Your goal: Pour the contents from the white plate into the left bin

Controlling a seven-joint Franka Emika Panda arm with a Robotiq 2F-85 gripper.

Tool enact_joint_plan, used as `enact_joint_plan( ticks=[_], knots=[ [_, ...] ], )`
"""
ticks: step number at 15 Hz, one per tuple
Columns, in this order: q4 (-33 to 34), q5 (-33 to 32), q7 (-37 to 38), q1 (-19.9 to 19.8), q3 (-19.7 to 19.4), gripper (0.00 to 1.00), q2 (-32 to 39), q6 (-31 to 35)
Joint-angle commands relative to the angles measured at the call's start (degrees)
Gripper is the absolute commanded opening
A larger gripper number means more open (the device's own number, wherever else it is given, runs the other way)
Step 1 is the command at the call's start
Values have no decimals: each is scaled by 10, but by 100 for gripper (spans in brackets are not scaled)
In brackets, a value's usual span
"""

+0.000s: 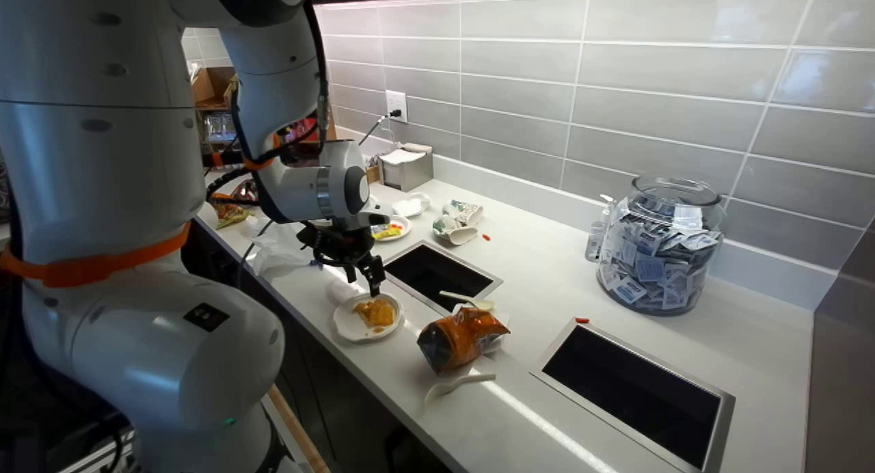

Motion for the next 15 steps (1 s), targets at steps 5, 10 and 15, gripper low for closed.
enact_joint_plan(
  ticks=[5, 10, 15],
  knots=[
    [-17, 35, -7, -3, 4, 85, -10, -3],
    [-19, 45, -10, -4, 4, 75, -11, -3],
    [-19, 54, -15, -6, 5, 64, -11, -2]
  ],
)
